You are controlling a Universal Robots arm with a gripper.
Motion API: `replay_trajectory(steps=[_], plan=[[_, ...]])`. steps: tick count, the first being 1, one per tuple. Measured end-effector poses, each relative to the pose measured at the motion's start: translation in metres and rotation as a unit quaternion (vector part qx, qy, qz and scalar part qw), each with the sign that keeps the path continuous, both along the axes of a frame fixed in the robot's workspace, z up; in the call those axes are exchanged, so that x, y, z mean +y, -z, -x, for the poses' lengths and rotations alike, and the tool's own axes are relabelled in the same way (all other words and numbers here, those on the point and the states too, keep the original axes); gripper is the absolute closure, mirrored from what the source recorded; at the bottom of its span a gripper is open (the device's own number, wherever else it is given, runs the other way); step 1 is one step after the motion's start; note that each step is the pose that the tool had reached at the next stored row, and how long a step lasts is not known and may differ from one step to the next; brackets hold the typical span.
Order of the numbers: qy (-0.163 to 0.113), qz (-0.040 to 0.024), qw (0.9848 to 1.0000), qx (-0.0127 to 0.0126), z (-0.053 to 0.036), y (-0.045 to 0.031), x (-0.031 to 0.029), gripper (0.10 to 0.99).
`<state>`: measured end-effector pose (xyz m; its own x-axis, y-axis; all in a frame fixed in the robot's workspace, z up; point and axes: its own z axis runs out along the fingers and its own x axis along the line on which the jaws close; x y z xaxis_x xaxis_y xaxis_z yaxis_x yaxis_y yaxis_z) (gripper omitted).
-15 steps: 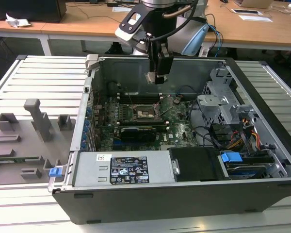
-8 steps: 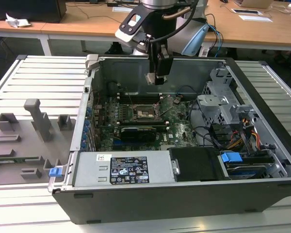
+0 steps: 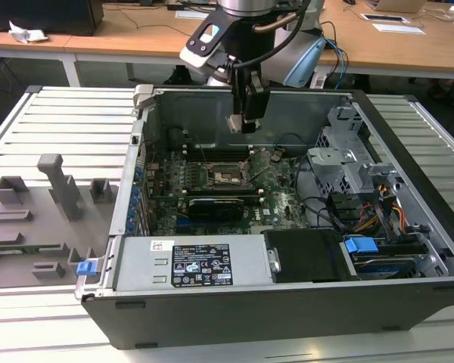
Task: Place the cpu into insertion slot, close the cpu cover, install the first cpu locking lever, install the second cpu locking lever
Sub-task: 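Place the cpu into insertion slot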
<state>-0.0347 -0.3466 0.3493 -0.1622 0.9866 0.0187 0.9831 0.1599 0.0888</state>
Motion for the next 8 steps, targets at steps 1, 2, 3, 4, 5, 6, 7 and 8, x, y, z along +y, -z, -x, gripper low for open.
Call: replay_trajectory(steps=[1, 2, 3, 4, 5, 6, 7, 8], plan=[[0.0, 0.0, 1.0, 0.0, 0.0, 0.0002, 0.0, 0.557], [0.0, 0.0, 1.0, 0.0, 0.0, 0.0004, 0.0, 0.557], [0.0, 0.0, 1.0, 0.0, 0.0, 0.0008, 0.0, 0.557], [0.0, 0.0, 1.0, 0.0, 0.0, 0.0009, 0.0, 0.557], [0.0, 0.0, 1.0, 0.0, 0.0, 0.0011, 0.0, 0.557], [0.0, 0.0, 1.0, 0.0, 0.0, 0.0014, 0.0, 0.557], [0.0, 0.0, 1.0, 0.0, 0.0, 0.0016, 0.0, 0.557], [0.0, 0.0, 1.0, 0.0, 0.0, 0.0018, 0.0, 0.557]])
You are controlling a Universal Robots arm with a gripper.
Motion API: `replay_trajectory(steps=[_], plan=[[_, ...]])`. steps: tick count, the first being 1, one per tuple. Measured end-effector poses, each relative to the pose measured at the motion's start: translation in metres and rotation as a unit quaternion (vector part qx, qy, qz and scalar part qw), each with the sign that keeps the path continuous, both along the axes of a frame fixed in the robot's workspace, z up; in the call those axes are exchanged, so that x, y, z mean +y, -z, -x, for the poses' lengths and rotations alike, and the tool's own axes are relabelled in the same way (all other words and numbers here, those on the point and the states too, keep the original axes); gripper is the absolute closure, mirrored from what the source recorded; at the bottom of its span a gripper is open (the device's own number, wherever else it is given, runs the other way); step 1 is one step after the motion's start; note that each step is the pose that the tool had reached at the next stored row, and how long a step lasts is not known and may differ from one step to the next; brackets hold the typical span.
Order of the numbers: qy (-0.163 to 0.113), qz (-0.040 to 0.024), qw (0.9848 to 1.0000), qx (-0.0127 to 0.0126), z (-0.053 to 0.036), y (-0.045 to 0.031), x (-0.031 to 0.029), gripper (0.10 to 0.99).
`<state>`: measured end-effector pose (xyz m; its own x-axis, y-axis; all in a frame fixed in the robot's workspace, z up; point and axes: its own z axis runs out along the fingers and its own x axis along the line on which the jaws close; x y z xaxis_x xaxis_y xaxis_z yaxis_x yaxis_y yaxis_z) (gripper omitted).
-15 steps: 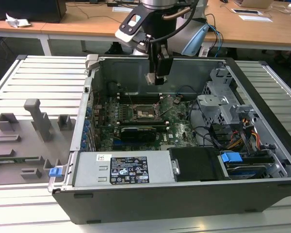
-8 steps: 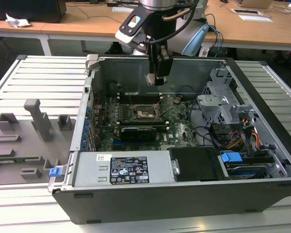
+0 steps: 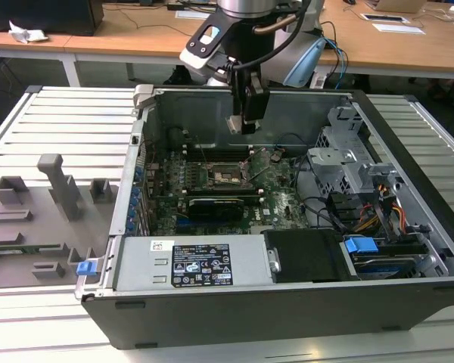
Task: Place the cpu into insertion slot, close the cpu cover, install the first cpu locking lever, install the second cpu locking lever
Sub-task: 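Place the cpu into insertion slot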
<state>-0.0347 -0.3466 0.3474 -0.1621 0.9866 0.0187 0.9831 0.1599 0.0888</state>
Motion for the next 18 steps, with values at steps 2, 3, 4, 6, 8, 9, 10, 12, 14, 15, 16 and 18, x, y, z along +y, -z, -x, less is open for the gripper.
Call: replay_trajectory(steps=[2, 3, 4, 6, 8, 9, 10, 12, 14, 15, 16, 18], plan=[[0.0, 0.0, 1.0, 0.0, 0.0, 0.0005, 0.0, 0.557], [0.0, 0.0, 1.0, 0.0, 0.0, 0.0006, 0.0, 0.557], [0.0, 0.0, 1.0, 0.0, 0.0, 0.0007, 0.0, 0.557], [0.0, 0.0, 1.0, 0.0, 0.0, 0.0012, 0.0, 0.557], [0.0, 0.0, 1.0, 0.0, 0.0, 0.0015, 0.0, 0.557], [0.0, 0.0, 1.0, 0.0, 0.0, 0.0018, 0.0, 0.557], [0.0, 0.0, 1.0, 0.0, 0.0, 0.0021, 0.0, 0.557], [0.0, 0.0, 1.0, 0.0, 0.0, 0.0031, 0.0, 0.557], [0.0, 0.0, 1.0, 0.0, 0.0, 0.0041, 0.0, 0.557], [0.0, 0.0, 1.0, 0.0, 0.0, 0.0044, 0.0, 0.557], [0.0, 0.0, 1.0, 0.0, 0.0, 0.0046, 0.0, 0.557], [0.0, 0.0, 1.0, 0.0, 0.0, 0.0056, 0.0, 0.557]])
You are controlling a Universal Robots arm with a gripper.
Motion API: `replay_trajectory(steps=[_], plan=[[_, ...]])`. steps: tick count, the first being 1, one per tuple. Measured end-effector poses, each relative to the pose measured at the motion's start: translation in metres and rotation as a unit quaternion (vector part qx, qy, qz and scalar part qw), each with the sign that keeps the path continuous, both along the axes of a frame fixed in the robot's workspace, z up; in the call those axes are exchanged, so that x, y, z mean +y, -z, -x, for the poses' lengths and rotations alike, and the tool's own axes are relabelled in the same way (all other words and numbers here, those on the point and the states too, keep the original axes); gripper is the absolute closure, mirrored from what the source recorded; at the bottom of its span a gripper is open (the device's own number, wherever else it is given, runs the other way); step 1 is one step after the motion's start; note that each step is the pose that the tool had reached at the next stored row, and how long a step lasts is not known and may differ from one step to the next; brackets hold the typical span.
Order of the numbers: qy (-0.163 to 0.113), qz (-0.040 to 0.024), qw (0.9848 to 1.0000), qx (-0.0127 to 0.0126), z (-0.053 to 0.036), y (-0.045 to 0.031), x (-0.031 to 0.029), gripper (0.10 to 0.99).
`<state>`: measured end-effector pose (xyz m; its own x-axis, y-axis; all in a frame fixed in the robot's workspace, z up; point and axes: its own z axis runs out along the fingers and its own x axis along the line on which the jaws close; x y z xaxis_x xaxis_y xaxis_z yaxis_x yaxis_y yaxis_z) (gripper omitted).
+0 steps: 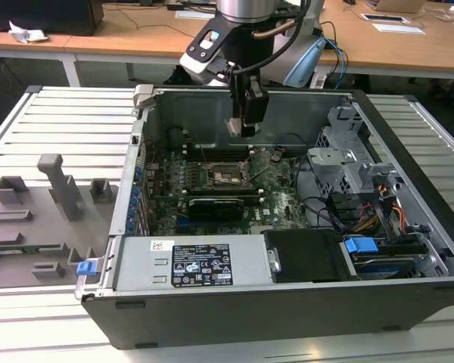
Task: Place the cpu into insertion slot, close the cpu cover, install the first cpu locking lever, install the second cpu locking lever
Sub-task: 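Place the cpu into insertion slot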
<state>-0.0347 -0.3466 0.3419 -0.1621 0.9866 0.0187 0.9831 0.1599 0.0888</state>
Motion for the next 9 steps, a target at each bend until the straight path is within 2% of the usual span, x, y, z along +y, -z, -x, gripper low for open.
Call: replay_trajectory(steps=[9], plan=[[0.0, 0.0, 1.0, 0.0, 0.0, 0.0039, 0.0, 0.557]])
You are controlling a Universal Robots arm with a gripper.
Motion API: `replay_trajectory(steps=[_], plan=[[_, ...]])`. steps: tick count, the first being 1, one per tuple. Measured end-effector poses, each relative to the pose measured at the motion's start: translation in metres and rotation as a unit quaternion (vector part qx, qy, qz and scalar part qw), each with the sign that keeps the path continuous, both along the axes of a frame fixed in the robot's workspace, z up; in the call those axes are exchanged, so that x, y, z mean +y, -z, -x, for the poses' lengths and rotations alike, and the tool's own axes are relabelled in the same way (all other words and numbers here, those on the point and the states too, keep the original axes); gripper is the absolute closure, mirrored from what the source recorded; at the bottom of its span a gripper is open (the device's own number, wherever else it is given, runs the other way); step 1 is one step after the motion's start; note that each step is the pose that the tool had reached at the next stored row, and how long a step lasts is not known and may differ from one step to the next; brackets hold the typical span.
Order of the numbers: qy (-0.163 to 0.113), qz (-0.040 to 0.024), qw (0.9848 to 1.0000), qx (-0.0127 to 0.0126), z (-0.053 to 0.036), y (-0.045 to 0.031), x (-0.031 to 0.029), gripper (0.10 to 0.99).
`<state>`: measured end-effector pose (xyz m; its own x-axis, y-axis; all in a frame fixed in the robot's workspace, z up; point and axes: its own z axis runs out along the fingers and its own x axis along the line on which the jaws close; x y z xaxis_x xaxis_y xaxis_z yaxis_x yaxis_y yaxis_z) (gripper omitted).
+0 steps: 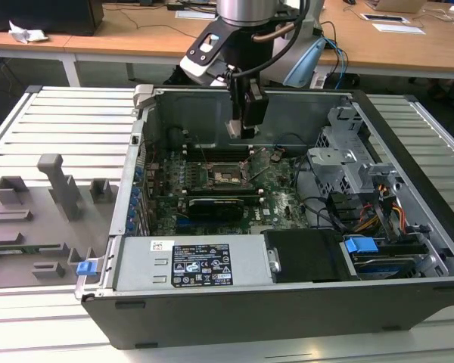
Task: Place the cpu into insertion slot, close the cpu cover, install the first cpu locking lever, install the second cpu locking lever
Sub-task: 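Place the cpu into insertion slot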
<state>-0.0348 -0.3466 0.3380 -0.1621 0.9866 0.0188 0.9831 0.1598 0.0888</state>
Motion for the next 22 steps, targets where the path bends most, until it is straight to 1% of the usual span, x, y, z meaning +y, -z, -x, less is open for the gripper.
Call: replay_trajectory(steps=[22], plan=[[0.0, 0.0, 1.0, 0.0, 0.0, 0.0074, 0.0, 0.557]])
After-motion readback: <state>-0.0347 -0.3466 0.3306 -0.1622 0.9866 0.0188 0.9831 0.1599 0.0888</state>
